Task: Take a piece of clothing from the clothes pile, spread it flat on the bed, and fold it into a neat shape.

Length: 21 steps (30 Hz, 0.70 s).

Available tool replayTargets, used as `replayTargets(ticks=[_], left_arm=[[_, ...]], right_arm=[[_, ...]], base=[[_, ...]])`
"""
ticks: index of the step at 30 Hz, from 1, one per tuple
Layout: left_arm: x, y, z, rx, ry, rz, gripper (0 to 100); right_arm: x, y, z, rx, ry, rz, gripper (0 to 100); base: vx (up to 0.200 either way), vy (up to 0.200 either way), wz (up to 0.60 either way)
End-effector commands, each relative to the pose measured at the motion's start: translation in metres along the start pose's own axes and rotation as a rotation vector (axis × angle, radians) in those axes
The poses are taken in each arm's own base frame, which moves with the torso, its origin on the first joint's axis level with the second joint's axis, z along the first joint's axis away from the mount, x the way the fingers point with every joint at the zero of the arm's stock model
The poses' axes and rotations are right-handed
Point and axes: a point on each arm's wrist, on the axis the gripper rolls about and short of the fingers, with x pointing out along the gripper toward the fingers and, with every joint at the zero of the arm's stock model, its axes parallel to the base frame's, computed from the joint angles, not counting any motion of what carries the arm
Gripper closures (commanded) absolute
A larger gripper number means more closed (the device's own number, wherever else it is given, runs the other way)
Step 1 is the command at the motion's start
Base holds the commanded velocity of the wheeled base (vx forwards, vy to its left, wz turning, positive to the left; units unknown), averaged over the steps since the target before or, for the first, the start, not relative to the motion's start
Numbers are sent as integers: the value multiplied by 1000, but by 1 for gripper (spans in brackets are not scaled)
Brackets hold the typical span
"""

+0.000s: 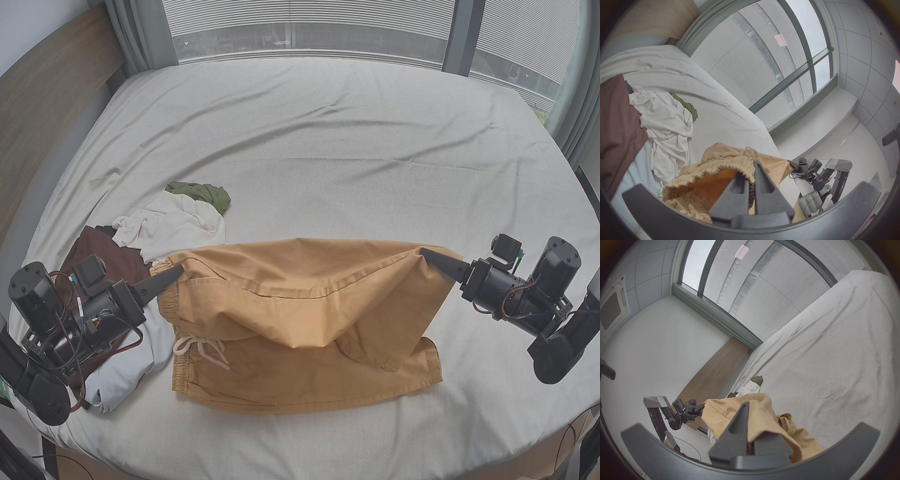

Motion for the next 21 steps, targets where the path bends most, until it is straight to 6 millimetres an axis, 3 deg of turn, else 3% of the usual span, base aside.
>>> replayTargets(ticks=[1,21], left_arm=[[0,2,2,2,-9,7,100],[-2,7,10,11,-43,23,100]], right_arm=[[-1,-3,2,-2,-7,-8,100],[-8,-12,9,-9,-18,-25,100]], base=[[0,0,0],[0,0,0]])
